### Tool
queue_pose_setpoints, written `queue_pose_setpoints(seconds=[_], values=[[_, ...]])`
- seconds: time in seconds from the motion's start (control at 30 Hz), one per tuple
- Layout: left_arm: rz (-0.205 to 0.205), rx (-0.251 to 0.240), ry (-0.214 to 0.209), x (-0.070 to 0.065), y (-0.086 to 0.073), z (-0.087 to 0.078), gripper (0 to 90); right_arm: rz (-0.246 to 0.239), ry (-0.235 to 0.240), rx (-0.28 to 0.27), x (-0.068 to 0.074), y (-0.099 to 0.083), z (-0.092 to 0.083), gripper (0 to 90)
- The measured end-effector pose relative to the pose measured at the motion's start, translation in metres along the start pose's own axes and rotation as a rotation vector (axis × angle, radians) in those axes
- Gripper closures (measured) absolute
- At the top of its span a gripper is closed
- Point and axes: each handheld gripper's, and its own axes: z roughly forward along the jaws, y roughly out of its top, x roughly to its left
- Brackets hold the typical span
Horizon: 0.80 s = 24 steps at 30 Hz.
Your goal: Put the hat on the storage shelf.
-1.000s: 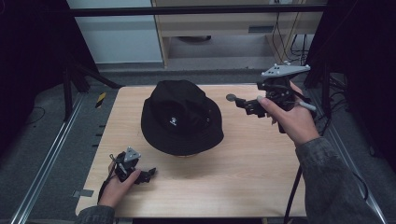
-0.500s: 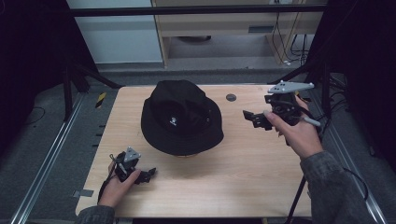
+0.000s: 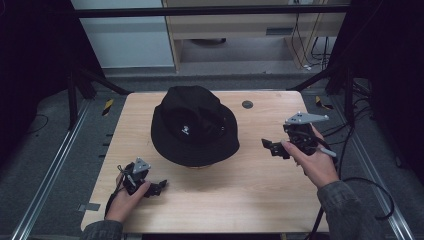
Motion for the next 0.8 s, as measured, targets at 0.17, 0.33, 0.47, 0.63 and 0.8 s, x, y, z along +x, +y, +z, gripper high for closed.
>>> queue_pose_setpoints(seconds=[0.17,0.33,0.47,0.63,0.8], values=[[0.0,0.0,0.001,0.0,0.0,0.0,0.0,0.029,0.004,0.016,0.0,-0.026,0.01,11.2],[0.0,0.0,0.002,0.0,0.0,0.0,0.0,0.041,0.008,0.024,-0.001,-0.041,0.016,12.8],[0.0,0.0,0.002,0.0,0.0,0.0,0.0,0.053,0.013,0.035,-0.001,-0.057,0.022,13.0],[0.0,0.0,0.002,0.0,0.0,0.0,0.0,0.083,0.026,0.072,-0.001,-0.078,0.033,12.8],[0.0,0.0,0.002,0.0,0.0,0.0,0.0,0.101,0.027,0.1,0.0,-0.091,0.044,12.4]])
